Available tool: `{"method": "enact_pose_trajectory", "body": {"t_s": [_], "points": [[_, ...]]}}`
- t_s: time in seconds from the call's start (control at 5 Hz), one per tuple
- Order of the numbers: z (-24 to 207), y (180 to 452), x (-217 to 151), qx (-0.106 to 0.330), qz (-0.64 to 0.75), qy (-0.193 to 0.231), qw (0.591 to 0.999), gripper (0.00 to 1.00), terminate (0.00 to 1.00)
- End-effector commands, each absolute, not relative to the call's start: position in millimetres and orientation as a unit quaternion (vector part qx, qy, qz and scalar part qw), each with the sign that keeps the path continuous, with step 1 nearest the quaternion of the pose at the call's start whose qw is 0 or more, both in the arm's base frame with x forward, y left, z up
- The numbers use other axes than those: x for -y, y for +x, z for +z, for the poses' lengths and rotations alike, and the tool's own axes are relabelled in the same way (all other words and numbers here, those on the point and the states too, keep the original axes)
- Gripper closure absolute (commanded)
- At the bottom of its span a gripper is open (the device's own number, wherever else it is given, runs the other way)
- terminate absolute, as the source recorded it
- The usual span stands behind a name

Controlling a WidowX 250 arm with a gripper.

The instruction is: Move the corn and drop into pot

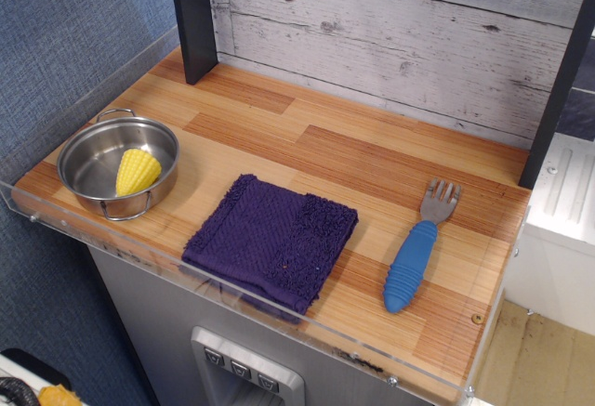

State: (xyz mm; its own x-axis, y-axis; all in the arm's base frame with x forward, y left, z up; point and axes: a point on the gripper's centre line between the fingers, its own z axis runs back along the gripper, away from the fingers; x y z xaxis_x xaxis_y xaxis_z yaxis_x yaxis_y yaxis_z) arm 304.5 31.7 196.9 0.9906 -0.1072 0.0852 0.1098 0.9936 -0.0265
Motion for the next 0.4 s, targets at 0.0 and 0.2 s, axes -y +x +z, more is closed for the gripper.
{"method": "enact_pose_trajectory", "body": {"t_s": [0.0, 0.2], "points": [[220.9, 289.8, -41.7, 0.065, -0.056, -0.015, 0.996, 0.0, 0.0], [220.9, 289.8, -41.7, 0.065, -0.056, -0.015, 0.996, 0.0, 1.0]]}}
